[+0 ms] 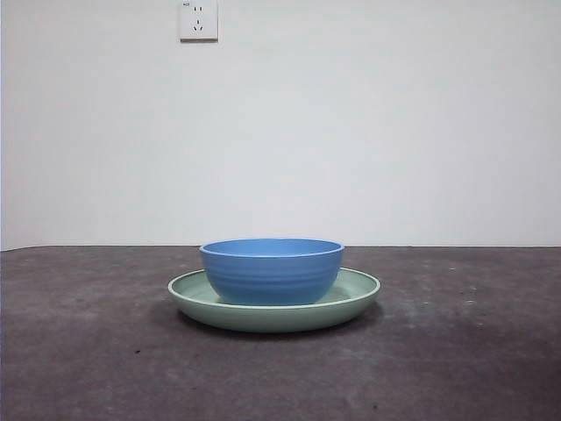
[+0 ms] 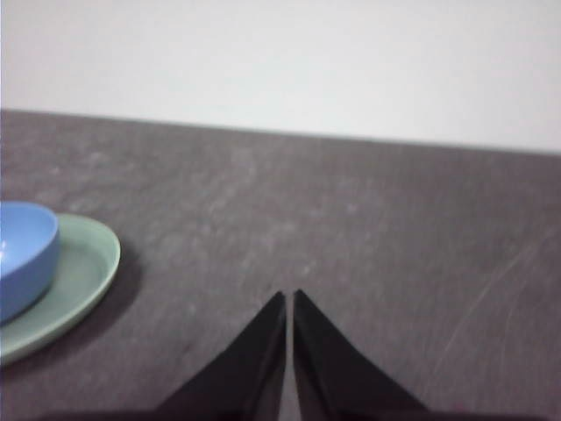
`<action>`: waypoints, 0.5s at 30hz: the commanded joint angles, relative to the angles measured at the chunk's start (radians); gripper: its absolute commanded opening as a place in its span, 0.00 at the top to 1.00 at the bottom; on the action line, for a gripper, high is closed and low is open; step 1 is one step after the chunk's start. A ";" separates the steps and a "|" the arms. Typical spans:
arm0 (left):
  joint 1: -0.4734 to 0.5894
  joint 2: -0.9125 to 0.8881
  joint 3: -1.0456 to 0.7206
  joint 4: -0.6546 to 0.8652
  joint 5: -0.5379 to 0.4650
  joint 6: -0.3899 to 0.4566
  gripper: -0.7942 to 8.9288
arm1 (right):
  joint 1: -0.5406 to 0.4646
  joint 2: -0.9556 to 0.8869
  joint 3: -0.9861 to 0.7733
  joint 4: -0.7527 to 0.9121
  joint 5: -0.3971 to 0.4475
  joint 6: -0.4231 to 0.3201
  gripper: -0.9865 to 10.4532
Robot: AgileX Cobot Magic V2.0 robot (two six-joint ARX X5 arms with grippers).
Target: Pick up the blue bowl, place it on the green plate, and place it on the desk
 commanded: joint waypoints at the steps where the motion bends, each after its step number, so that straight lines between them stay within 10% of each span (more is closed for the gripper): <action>1: 0.002 -0.002 -0.021 -0.005 -0.002 -0.002 0.91 | -0.001 -0.003 -0.005 -0.026 0.007 0.021 0.91; 15: 0.002 -0.002 -0.021 -0.005 -0.002 -0.001 0.91 | 0.000 -0.003 -0.005 -0.076 0.049 0.025 0.91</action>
